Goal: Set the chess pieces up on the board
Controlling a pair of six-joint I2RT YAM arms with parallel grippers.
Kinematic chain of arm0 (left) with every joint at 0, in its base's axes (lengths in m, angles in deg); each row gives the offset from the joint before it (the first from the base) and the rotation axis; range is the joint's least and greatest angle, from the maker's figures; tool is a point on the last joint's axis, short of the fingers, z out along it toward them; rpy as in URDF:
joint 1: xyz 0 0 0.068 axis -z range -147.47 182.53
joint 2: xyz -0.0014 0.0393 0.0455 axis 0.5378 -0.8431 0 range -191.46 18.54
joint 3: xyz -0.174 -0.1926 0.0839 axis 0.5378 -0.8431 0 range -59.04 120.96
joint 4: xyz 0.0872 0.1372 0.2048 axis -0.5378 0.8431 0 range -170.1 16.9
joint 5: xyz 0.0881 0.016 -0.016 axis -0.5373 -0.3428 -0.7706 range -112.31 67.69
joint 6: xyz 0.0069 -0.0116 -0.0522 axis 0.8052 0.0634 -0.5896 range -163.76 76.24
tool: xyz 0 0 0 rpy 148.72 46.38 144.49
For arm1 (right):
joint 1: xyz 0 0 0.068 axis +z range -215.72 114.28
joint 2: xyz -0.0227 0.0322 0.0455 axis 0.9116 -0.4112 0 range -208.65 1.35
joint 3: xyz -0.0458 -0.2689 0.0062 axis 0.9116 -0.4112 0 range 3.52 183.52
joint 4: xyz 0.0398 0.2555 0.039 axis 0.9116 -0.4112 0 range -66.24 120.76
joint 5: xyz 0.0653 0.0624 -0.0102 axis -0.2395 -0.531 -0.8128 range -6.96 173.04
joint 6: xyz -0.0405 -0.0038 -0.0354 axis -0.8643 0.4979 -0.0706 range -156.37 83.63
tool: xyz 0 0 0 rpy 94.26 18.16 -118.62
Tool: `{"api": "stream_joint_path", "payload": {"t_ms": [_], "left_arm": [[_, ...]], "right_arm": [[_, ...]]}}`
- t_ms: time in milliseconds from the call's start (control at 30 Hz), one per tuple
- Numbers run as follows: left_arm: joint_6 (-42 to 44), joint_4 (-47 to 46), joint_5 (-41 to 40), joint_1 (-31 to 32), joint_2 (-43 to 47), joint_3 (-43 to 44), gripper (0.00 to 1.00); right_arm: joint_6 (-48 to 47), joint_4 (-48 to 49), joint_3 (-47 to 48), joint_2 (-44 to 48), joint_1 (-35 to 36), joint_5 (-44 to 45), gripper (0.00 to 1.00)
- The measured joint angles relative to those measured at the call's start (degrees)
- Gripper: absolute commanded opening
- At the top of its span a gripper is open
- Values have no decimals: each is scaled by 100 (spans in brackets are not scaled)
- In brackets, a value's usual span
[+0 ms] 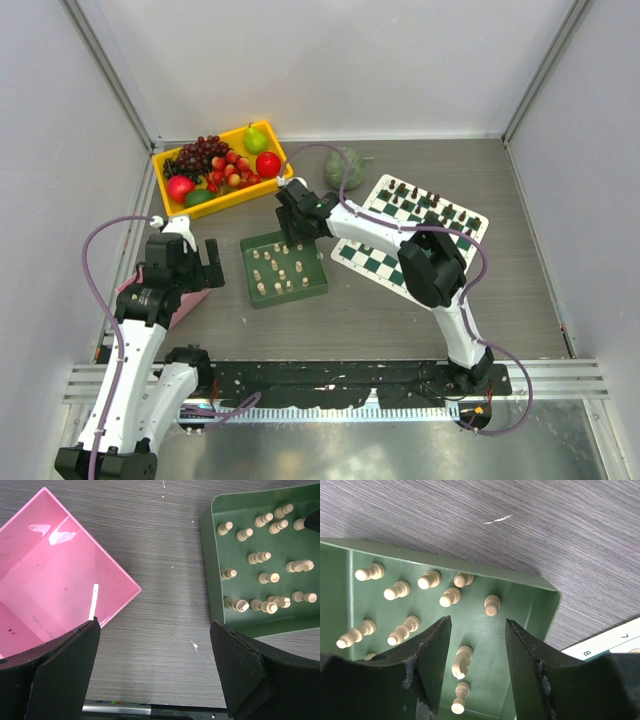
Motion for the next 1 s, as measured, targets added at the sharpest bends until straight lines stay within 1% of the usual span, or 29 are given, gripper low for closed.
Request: {"api": "stream_joint_path", "payload": {"t_ms": [100, 167, 300, 367, 667, 867, 900, 1000], "left_arm": [[2, 0, 0, 0, 0, 0, 99], [0, 0, 0, 0, 0, 0, 99], [2, 0, 0, 0, 0, 0, 99], [2, 0, 0, 0, 0, 0, 100], [2, 0, 0, 0, 0, 0, 100], [0, 0, -2, 0, 0, 0, 100], [2, 0, -2, 0, 0, 0, 100], [2, 0, -4, 0, 0, 0, 100]], "right_arm": [[-35, -81, 76, -136, 24, 83, 51], [-50, -129, 87, -168, 31, 116, 47], [-79, -201, 184, -214, 31, 173, 46], [-92, -216, 243, -249, 31, 208, 40], [-103, -280, 442, -553, 31, 297, 39], [-118, -339, 450, -581, 31, 326, 38], [-120, -339, 457, -588, 31, 330, 33], [-127, -350, 459, -599, 31, 337, 33]]}}
